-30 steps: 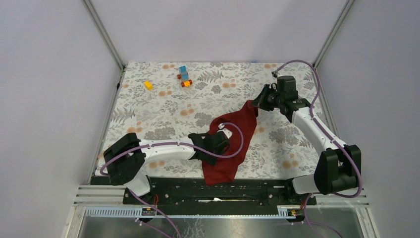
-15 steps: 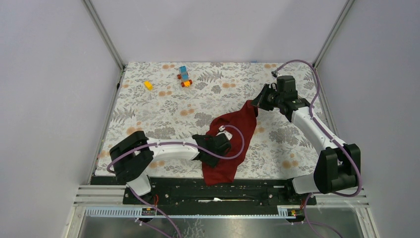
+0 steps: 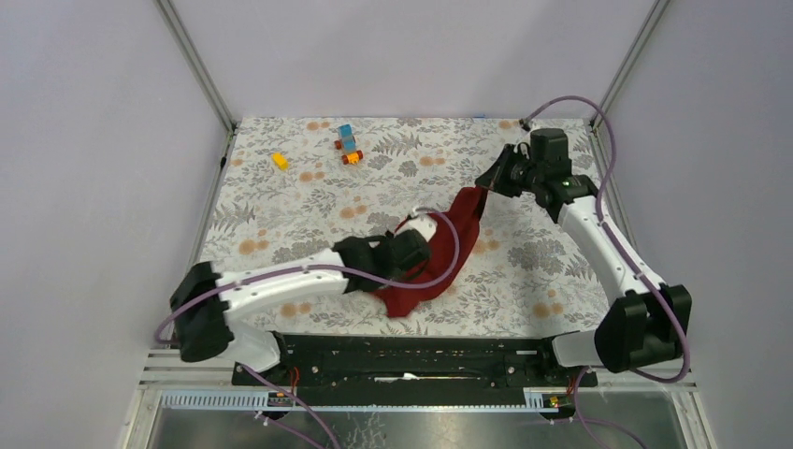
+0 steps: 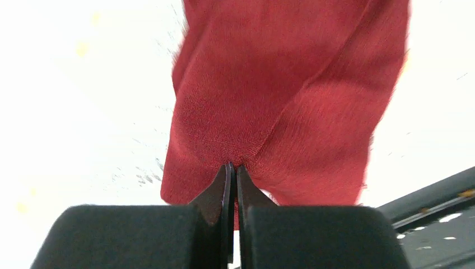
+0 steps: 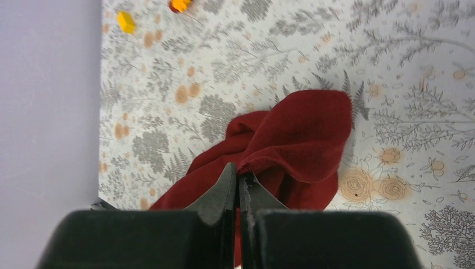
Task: Fold the napkin into a case and place the utensils inside
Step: Pick up the crumpled napkin from the center of the board, then turn over the crumpled napkin at the center of the board.
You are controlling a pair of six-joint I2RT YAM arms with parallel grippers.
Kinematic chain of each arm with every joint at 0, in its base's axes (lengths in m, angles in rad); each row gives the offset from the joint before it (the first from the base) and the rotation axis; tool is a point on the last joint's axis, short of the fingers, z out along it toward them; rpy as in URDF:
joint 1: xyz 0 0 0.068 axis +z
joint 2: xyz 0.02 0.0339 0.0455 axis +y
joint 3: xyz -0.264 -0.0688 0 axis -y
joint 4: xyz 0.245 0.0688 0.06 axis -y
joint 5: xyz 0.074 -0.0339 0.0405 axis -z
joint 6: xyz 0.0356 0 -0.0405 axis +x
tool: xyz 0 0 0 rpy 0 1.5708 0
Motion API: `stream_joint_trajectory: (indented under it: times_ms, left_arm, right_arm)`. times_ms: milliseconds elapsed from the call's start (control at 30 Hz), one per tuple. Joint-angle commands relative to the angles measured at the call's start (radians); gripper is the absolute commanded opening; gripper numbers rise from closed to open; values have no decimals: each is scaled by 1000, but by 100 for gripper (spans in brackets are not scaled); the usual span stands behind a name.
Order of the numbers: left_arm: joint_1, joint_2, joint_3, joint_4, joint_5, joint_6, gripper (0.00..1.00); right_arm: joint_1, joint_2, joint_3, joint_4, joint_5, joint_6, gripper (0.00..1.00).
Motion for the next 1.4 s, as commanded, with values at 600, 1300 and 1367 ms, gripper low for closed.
stream_joint_trajectory:
  times_ms: [600, 1300, 1367]
  left_arm:
    - [456, -344, 215, -83, 751, 98, 0]
    - [506, -714, 447, -37, 884, 74, 0]
    - [506, -671, 468, -57, 716, 36, 0]
  right_arm:
    - [1, -234, 267, -195, 74, -28, 0]
    - [0, -865, 207, 45, -109, 99, 0]
    - [0, -842, 212, 1, 35, 98, 0]
